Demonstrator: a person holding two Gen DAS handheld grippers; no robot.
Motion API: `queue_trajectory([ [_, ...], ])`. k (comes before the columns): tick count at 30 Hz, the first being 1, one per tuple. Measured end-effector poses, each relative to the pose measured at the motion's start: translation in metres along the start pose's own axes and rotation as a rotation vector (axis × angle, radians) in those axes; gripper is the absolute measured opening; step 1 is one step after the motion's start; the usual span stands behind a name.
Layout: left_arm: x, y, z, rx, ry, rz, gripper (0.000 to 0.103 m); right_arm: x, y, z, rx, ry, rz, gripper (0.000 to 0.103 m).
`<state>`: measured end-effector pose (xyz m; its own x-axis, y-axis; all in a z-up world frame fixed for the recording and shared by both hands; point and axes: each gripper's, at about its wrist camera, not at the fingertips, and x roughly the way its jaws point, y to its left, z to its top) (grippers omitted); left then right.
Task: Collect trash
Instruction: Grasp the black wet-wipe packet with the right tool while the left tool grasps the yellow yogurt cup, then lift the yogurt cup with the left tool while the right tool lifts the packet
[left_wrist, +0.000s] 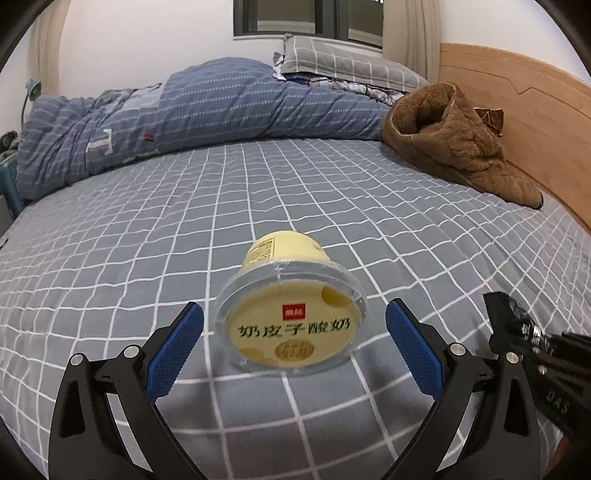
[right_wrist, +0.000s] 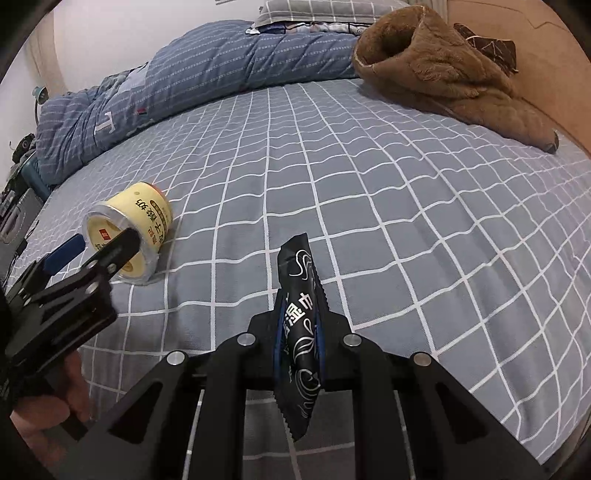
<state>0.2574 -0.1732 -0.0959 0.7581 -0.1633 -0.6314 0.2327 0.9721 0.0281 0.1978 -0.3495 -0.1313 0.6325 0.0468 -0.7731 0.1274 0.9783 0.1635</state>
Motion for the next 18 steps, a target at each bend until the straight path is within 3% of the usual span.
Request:
queue_trajectory([
  [7,0.018,0.003,0.005,-0.019,0.033,0.007,0.097,0.005,-0.002,0.001,-0.001,0.005,0.009,0.013],
  [8,0.021,0.004,0.005,-0.019,0.042,0.008,0.096,0.005,-0.002,0.001,0.0,0.005,0.009,0.013],
  [9,0.023,0.005,0.005,-0.02,0.051,0.013,0.088,0.006,-0.001,0.001,0.001,0.005,0.01,0.013],
  [18,0.017,0.009,0.002,-0.034,0.068,0.02,0.086,0.002,0.005,0.002,-0.013,0.002,0.009,0.013],
])
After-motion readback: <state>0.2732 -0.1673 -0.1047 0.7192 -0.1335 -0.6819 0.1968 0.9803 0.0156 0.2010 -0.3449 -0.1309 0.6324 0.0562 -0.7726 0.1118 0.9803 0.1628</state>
